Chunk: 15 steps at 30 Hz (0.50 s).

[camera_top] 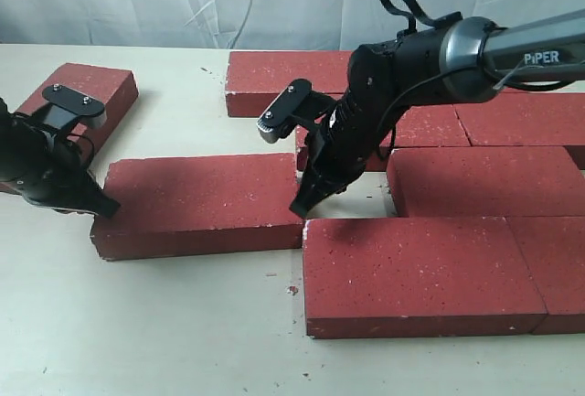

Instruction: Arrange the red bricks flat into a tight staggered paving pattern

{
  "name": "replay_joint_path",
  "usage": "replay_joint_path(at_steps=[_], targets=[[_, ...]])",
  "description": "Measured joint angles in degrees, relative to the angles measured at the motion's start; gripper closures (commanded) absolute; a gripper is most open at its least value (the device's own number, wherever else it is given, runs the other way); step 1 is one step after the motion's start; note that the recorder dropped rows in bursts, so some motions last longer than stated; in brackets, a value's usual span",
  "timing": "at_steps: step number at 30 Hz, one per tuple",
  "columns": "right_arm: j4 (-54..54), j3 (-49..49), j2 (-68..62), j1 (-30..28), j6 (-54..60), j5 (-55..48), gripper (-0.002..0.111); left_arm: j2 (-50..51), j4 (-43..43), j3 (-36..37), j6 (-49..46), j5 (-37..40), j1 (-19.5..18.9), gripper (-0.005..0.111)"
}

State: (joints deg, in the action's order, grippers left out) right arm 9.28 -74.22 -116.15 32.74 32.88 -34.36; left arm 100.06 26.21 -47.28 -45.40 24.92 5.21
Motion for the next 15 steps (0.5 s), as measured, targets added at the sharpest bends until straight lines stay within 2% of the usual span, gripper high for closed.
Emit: replay_joint_path(at_steps=[5,11,15], targets=[[-2.52,0.0,2.82,-0.31,-1.28,-5.32,0.108,0.0,0.99,0.0,-0.1,-2.68,0.0,0.107],[-0.69,-0.1,3.73,-5.79,-5.76,-6.62,0.108,0.1,2.41,-0.11,1.1,-7.79,0.0,0.107],[4.33,-0.12,3.73,-7.5,-3.77,-6.62,0.108,0.85,2.03,-1.49,1.66,-4.9,0.0,0.107]])
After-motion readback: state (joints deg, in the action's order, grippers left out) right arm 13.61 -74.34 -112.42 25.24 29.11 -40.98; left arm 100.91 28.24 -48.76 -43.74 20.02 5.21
